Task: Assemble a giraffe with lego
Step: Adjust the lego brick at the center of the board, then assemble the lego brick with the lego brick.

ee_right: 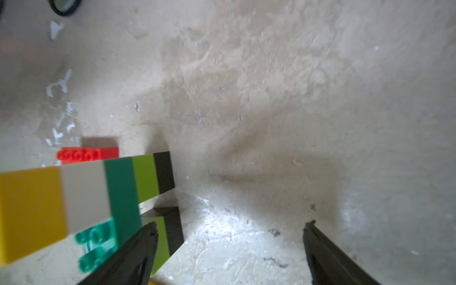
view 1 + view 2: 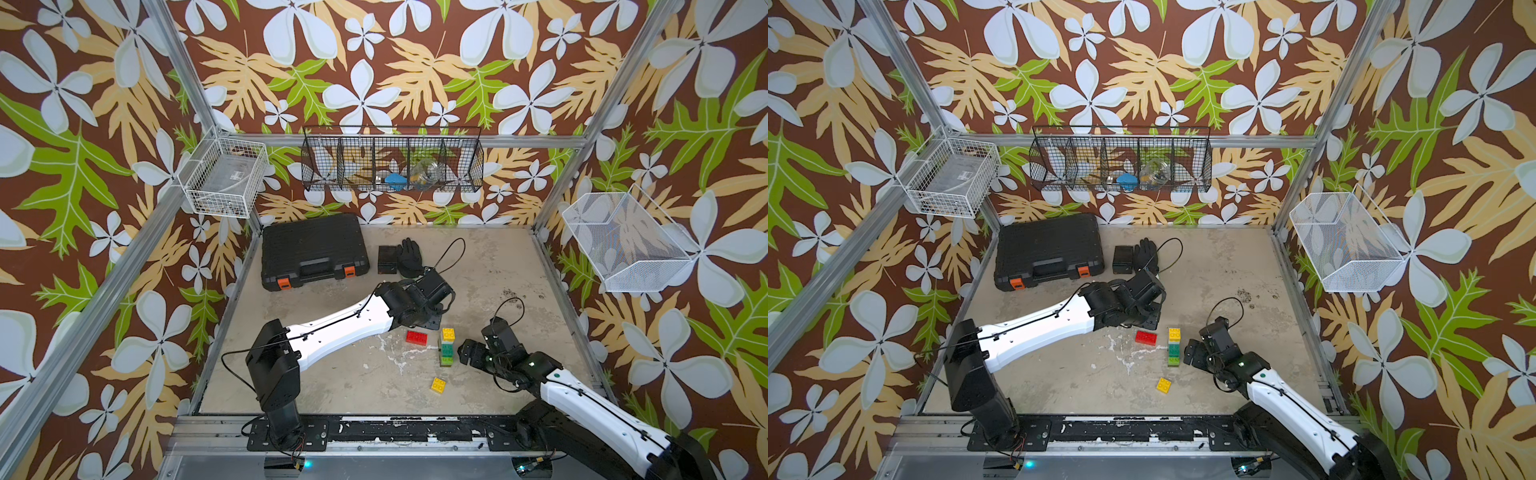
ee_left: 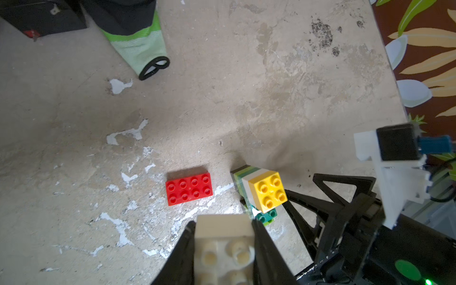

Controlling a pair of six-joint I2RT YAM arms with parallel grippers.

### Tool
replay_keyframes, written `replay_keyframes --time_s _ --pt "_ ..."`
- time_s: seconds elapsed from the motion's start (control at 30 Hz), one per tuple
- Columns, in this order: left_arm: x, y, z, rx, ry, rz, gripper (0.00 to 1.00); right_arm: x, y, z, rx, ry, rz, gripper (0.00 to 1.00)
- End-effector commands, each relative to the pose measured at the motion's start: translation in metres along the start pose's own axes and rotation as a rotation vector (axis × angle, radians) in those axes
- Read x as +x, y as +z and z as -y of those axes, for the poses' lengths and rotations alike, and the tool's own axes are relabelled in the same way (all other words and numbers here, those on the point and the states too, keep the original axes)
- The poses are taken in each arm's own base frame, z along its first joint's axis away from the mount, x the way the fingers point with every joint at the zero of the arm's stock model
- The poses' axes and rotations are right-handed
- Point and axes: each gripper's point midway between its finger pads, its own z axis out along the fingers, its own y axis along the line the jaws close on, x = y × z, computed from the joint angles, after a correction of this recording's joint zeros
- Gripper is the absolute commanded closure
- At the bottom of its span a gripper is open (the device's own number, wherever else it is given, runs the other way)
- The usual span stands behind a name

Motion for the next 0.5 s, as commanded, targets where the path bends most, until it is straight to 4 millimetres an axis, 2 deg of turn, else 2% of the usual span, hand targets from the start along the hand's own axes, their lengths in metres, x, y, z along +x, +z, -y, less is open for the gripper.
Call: replay_keyframes --time_s 0.0,0.1,0.2,0.3,0.47 --pt "0.005 0.009 0.019 0.020 0.047 -0.033 1.00 -0.014 -0.023 0.007 0.041 0.006 0.073 0.05" --pt "0.010 0.019 0.038 0.019 0.056 -0.047 1.00 -0.037 -0.047 -0.001 0.023 -0.031 0.160 0.00" --pt "0.015 0.031 0.051 0.021 0.036 -0.061 1.00 -0.047 -0.057 0.000 0.059 -0.063 0.159 0.00" --pt "0.017 0.042 0.058 0.005 0.029 -0.071 1.00 -0.043 -0.055 0.003 0.070 -0.065 0.123 0.00" --pt "0.016 0.050 0.055 -0.054 0.016 -0.068 1.00 -0.031 -0.055 0.006 0.031 -0.024 0.121 0.00"
